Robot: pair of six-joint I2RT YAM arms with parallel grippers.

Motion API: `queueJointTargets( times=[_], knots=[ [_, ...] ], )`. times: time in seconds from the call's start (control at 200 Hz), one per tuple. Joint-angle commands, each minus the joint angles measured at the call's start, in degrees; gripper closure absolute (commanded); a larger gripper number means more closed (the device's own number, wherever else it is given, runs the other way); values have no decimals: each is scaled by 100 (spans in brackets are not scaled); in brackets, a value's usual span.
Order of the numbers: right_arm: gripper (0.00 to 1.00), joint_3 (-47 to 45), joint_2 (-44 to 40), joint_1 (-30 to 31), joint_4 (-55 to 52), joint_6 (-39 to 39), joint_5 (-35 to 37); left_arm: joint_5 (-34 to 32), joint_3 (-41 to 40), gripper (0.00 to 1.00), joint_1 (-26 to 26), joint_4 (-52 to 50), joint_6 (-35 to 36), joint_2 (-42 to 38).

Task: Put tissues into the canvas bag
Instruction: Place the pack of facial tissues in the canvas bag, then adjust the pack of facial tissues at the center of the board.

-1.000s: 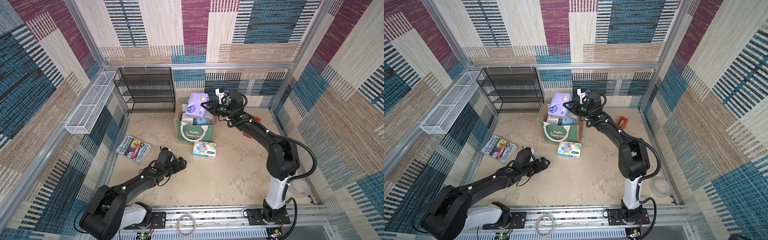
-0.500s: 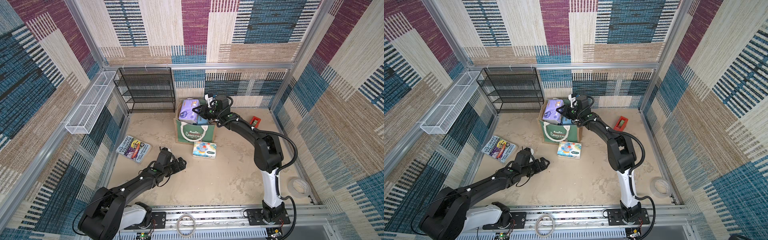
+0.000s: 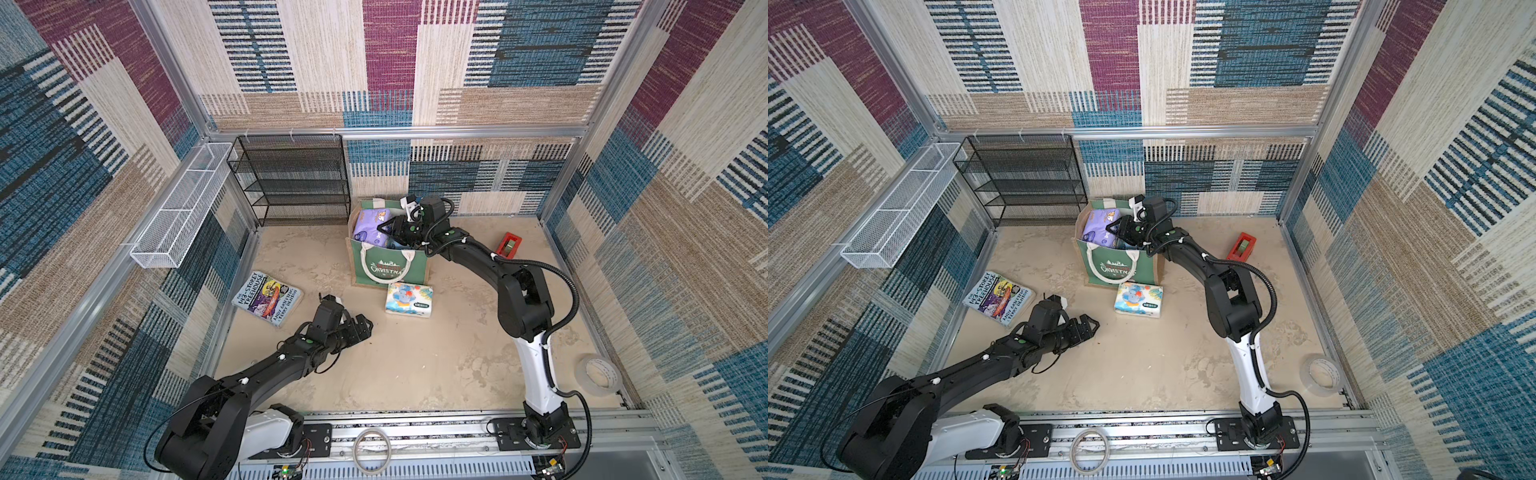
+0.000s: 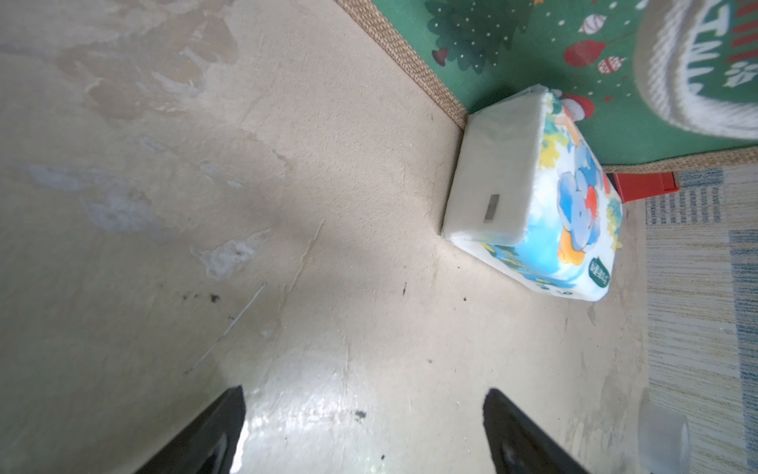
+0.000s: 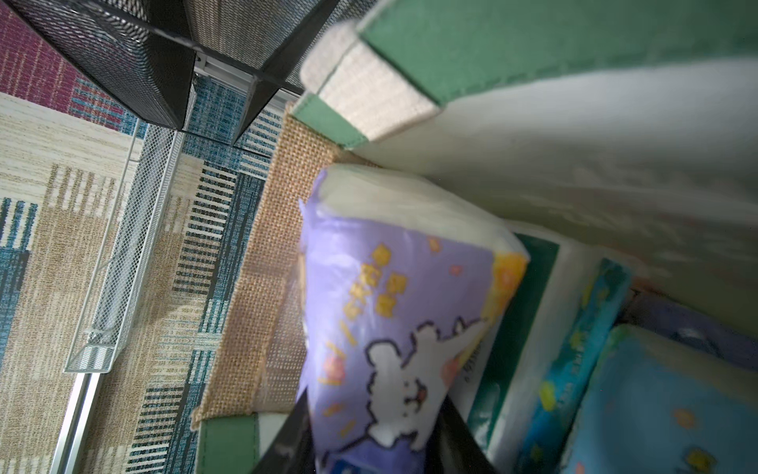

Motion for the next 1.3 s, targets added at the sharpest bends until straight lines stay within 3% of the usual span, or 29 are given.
queueJointTargets(
  times=[0.0, 0.135, 0.571, 0.847, 0.952, 1.072, 1.207, 1.293],
  knots=[
    [59, 32, -39, 15, -239, -106, 29, -23, 21, 5, 3, -42, -21, -5],
    [54, 19, -118, 15, -302, -97, 168, -6, 67, 6, 7, -94, -14, -10],
    [0, 470, -712, 15, -780, -721, 833, 98, 227, 7, 7, -113, 32, 93],
    [1, 509, -1418, 15, -1194, -1503, 1624, 223, 429, 8, 7, -111, 55, 234],
    [1, 87, -1924, 15, -1075, -2031, 1784, 274, 551, 8, 3, -125, 139, 255],
    [2, -1224, -2817, 9, -416, -2678, 2188, 512, 597, 8, 3, 221, 128, 374],
    [12, -2938, -3802, -74, 360, -3202, 2662, 941, 773, 10, 4, 674, 96, 723],
    [23, -3793, -4262, -320, 599, -3152, 2609, 1206, 928, 12, 5, 930, 38, 1013]
  ],
)
